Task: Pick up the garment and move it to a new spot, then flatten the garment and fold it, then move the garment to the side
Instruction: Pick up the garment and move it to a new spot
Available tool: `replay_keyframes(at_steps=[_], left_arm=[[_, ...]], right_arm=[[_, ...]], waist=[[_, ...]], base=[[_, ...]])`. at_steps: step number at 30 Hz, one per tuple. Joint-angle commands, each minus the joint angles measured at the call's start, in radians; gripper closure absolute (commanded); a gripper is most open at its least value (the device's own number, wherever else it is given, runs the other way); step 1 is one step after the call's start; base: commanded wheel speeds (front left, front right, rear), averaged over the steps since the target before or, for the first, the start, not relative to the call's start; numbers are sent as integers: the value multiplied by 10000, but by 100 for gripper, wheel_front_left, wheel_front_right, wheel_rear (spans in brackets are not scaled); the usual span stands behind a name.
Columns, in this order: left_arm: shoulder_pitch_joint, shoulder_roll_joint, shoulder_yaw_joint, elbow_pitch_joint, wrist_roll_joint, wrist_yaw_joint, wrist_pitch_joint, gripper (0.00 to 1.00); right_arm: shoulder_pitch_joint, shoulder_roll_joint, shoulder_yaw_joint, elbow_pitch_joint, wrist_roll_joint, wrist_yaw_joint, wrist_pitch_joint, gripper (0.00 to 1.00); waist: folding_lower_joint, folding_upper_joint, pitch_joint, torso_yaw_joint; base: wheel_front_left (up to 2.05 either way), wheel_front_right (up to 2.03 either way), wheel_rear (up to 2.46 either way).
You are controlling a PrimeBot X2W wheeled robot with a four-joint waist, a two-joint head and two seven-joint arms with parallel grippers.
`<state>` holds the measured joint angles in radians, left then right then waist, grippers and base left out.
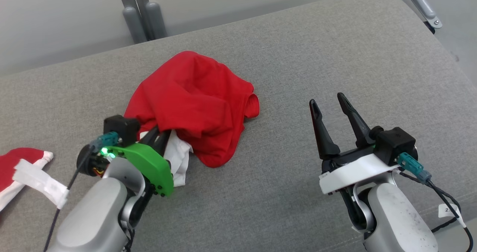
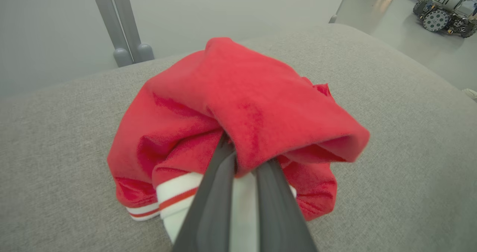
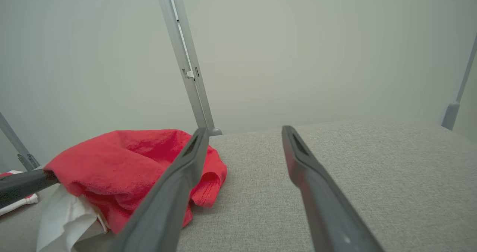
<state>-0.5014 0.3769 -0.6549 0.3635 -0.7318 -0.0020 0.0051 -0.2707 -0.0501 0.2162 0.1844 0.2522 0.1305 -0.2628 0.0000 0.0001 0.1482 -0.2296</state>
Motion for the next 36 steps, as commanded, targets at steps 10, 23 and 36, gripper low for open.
replay_keyframes(at_steps=[10,23,36], left_arm=[[-283,-741,-656,1748,586,-522,-1034,0],[1006,440,-41,144,361,368,-1488,0],[3367,688,2395,-2654,714,2349,-2711,0]], right_arm=[[186,-7,68,206,-140,5,-31,0],[609,-12,-48,282,-221,5,-31,0],[832,-13,-249,144,-282,5,-31,0]], waist=[[0,-1,-164,448],[0,-1,-692,1071],[0,-1,-794,1554]], base=[[0,0,0],[0,0,0],[0,0,0]])
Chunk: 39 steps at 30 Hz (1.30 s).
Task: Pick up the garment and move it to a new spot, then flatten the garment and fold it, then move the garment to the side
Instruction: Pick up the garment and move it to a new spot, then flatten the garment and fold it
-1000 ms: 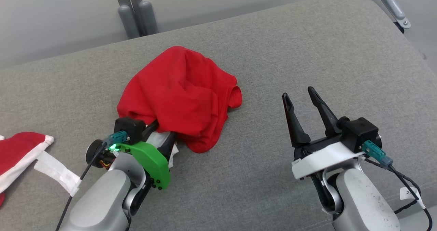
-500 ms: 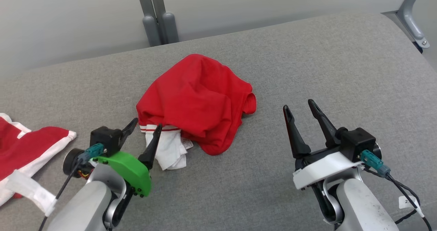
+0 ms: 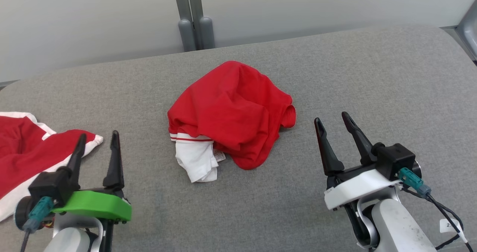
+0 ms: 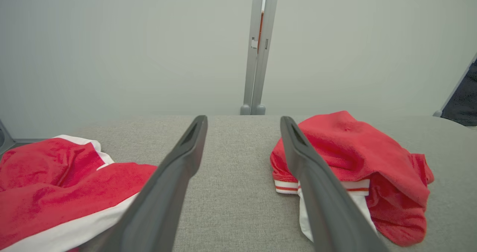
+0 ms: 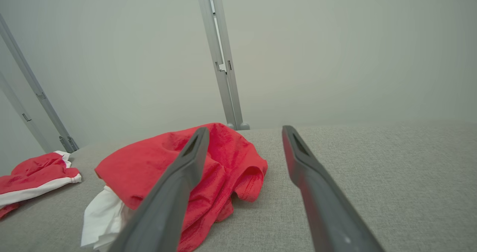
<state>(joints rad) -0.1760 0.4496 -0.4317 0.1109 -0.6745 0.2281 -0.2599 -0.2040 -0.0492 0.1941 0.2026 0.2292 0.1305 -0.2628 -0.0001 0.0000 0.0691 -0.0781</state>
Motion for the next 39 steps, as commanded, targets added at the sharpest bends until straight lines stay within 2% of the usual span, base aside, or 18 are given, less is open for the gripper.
replay_keyframes(at_steps=[1,4,7,16,22,32,39], left_arm=[[301,-141,467,-343,305,121,-56,0],[1111,-614,1477,-976,874,203,-41,0],[1625,-1124,2145,-1305,1382,-2,-43,0],[2584,-2563,3213,-1009,2601,-1204,-46,0],[2386,-3033,3673,-678,3073,-1847,-46,0],[2164,-3549,4155,-368,3547,-2460,-47,0],[2124,-3768,4285,-134,3712,-2723,-46,0]], right_arm=[[184,-22,-57,-55,-36,5,-31,0],[261,-24,-188,-124,16,5,-31,0],[375,-19,-337,-196,21,5,-31,0],[495,-21,-435,-273,21,5,-31,0],[507,-23,-386,-192,42,5,-31,0],[353,-127,-183,60,270,5,-31,0],[-40,-340,819,1389,431,5,-30,0]], waist=[[1,0,-7,63],[1,0,-33,117],[1,0,-88,140],[1,0,-184,166],[1,0,-209,198],[1,0,-162,293],[1,0,-261,767]], base=[[0,0,0],[0,0,0],[0,0,0],[0,0,0],[0,0,0],[0,0,0],[0,0,0]])
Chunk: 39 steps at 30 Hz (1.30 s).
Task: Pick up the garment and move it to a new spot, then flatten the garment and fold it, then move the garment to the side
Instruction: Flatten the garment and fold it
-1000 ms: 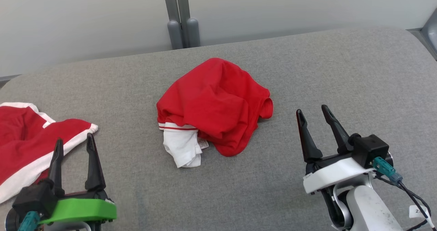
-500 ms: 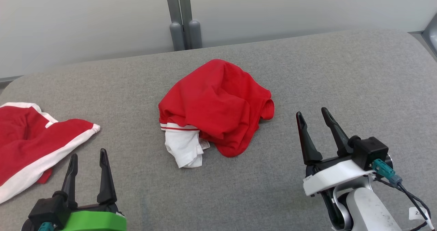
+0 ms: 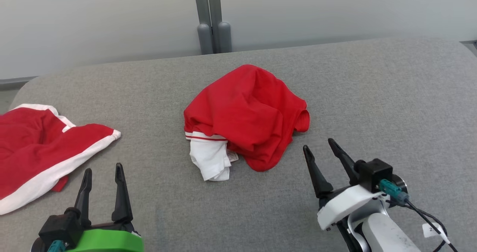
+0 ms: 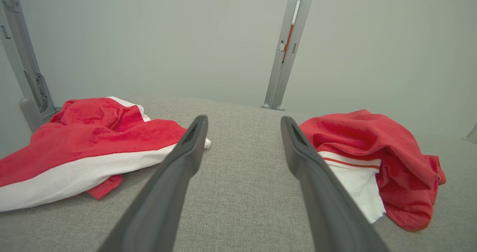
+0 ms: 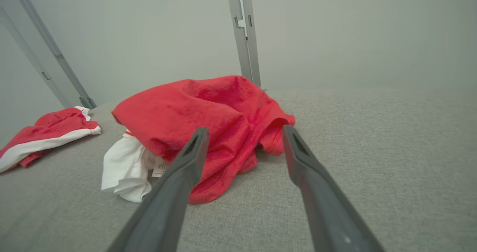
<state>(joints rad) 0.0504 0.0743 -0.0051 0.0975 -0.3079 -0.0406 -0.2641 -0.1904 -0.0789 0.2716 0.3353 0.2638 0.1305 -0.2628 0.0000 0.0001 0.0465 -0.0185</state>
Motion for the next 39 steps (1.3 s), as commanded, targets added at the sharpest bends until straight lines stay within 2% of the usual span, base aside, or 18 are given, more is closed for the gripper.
replay_keyframes(at_steps=[1,9,14,24,25,26,27,34,39], left_arm=[[-144,-39,27,34,64,-57,-5,0],[-193,-136,53,235,190,-217,-5,0],[-256,-182,-10,318,223,-289,-4,0],[-344,-225,-46,555,255,-400,-5,0],[-347,-227,-42,568,251,-396,-4,0],[-369,-229,-23,580,243,-404,-4,0],[-387,-231,-6,585,243,-407,-4,0],[-377,-237,108,679,228,-415,-4,0],[-297,-236,95,715,190,-403,-4,0]], right_arm=[[-313,-44,172,334,111,5,37,0],[-1584,23,1198,2617,685,5,1840,0],[-2167,89,1299,3725,1023,5,2641,0],[-2923,211,1148,5003,1220,5,2909,0],[-2980,217,1147,5063,1245,5,2871,51],[-3030,225,1122,5134,1252,5,2771,88],[-3056,226,1114,5222,1242,5,2702,100],[-3357,234,1192,5513,1113,5,2306,100],[-3593,-266,1232,5322,746,5,2138,100]], waist=[[0,-1,-49,249],[0,-1,-35,1023],[0,-1,83,1535],[0,-1,274,2150],[0,-1,283,2169],[0,-1,295,2180],[0,-1,298,2177],[0,-1,217,1836],[0,-1,137,1327]], base=[[0,0,0],[0,0,0],[0,0,0],[0,0,0],[0,0,0],[0,0,0],[0,0,0],[0,0,0],[0,0,0]])
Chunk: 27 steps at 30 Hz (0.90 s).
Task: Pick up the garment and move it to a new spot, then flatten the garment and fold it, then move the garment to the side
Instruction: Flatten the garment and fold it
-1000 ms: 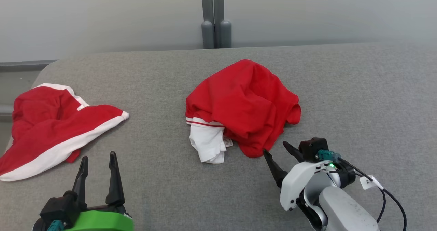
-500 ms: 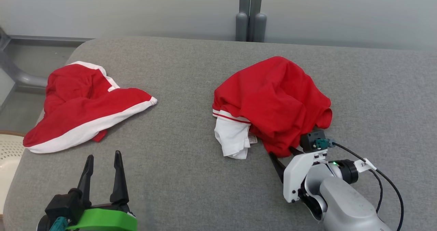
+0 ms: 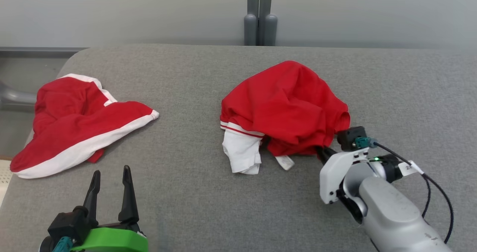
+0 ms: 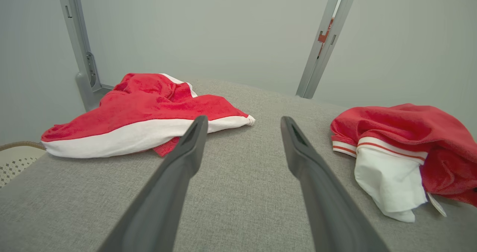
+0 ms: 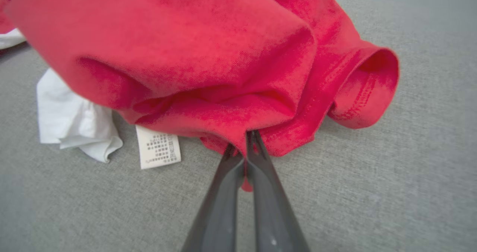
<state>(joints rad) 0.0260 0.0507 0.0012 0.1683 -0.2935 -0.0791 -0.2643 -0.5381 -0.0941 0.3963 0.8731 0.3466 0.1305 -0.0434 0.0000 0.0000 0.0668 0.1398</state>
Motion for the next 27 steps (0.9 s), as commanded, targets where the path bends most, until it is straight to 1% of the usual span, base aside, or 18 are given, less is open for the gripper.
replay_keyframes(at_steps=[1,5,8,16,20,22,24,27], left_arm=[[-52,0,21,27,36,-18,-2,0],[-22,2,-16,93,17,-23,-2,0],[-24,3,-55,131,1,-37,-2,0],[-224,5,-103,210,112,-39,-2,0],[-362,5,-147,309,197,-93,-2,0],[-463,33,-166,354,253,-142,-2,0],[-579,88,-181,377,267,-176,-2,0],[-736,166,-229,432,306,-195,-2,0]], right_arm=[[-167,-265,-38,-123,-188,5,-77,100],[-275,-986,-116,-563,-555,5,58,100],[-226,-1559,29,-1044,-699,5,388,100],[95,-3222,314,-2122,-615,3,1388,100],[35,-3658,328,-2177,-365,3,1563,100],[-164,-3770,372,-2102,-251,3,1492,100],[-414,-3844,379,-1954,-155,3,1373,100],[-826,-3754,400,-1592,-108,3,1089,100]], waist=[[0,0,-79,-341],[0,0,-130,-747],[0,0,-132,-1026],[0,0,88,-1450],[0,0,330,-1534],[0,0,475,-1547],[0,0,648,-1530],[0,0,910,-1482]], base=[[0,0,0],[0,0,0],[0,0,0],[0,0,0],[0,0,0],[0,0,0],[0,0,0],[0,0,0]])
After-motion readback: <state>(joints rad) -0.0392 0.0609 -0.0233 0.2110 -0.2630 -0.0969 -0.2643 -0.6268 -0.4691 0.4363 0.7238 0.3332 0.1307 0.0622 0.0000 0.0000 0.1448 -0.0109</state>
